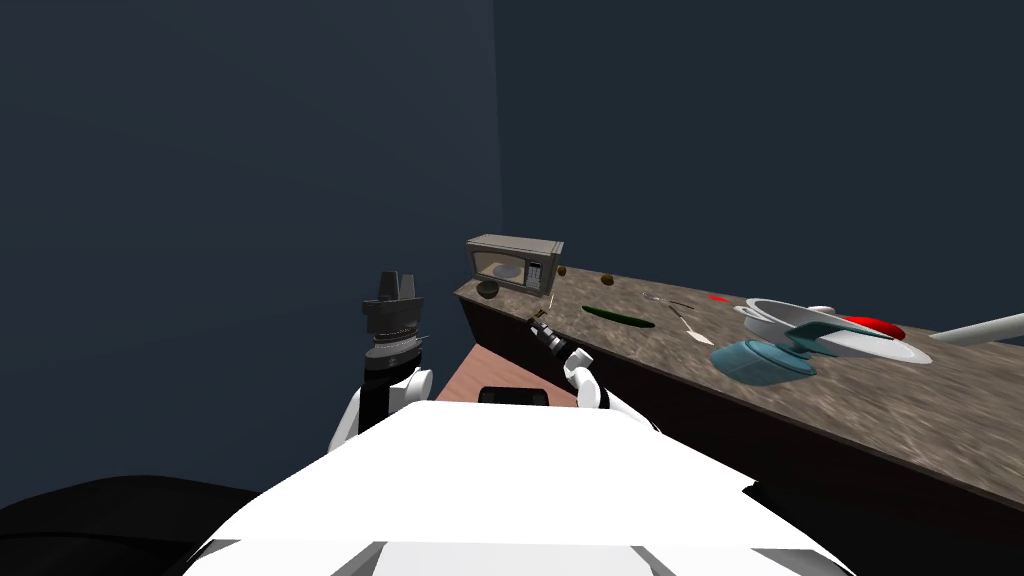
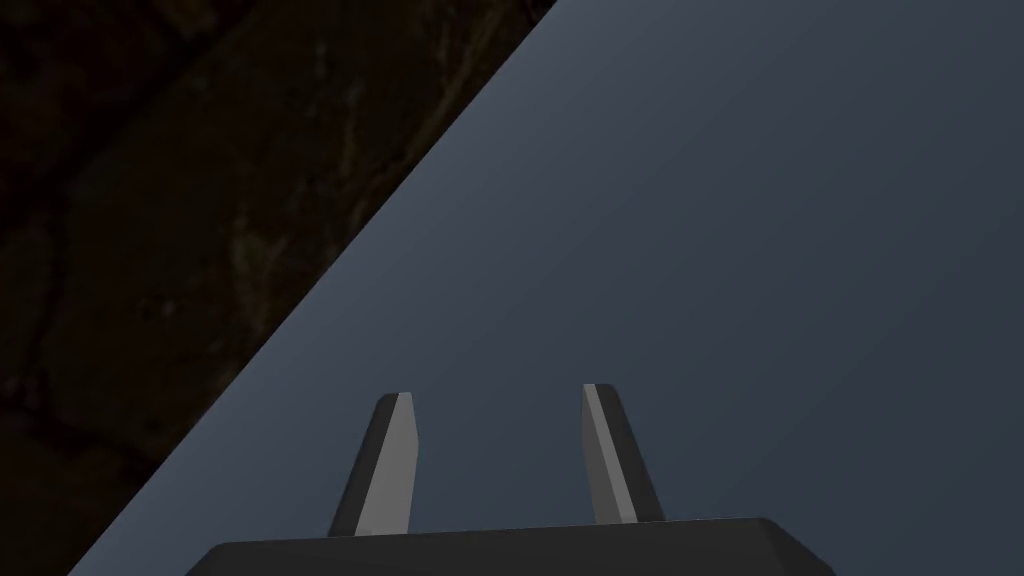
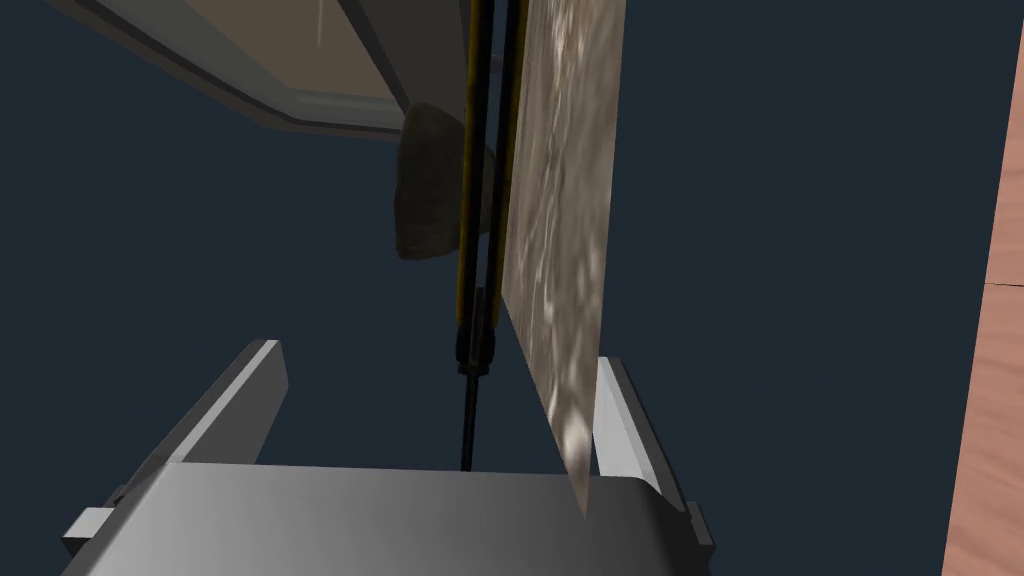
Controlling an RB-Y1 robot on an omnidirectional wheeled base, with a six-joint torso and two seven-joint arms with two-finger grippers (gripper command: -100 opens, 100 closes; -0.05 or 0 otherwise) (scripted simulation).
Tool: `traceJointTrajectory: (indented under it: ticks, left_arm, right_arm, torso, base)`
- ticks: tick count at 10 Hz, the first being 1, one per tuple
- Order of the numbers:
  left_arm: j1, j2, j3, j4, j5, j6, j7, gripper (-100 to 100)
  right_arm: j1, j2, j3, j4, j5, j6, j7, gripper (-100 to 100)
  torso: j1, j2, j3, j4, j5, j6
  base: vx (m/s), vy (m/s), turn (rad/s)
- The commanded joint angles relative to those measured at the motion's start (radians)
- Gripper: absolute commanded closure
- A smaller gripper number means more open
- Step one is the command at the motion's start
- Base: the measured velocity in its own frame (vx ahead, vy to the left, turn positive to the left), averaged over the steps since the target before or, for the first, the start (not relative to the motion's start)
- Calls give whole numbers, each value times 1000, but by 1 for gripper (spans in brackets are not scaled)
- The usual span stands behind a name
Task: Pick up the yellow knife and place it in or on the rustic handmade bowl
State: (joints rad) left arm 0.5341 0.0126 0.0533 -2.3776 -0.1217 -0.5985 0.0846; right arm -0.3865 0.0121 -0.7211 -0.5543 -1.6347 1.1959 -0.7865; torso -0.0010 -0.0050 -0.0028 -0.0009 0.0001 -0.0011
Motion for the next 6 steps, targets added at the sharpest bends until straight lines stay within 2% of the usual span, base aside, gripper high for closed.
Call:
traceJointTrajectory:
  ticks: [1,5,6]
  left_arm:
    - [0,0,0,0,0,0,0,0]
    - [0,0,0,0,0,0,0,0]
    - [0,0,0,0,0,0,0,0]
  right_arm:
    - [0,0,0,0,0,0,0,100]
    - [2,-1,0,1,1,-1,0,100]
    - [2,-1,0,1,1,-1,0,0]
  torso:
    - [0,0,0,0,0,0]
    - [1,1,1,2,0,-1]
    - [1,1,1,2,0,-1]
  base:
    - [0,0,0]
    - [0,0,0]
    - [0,0,0]
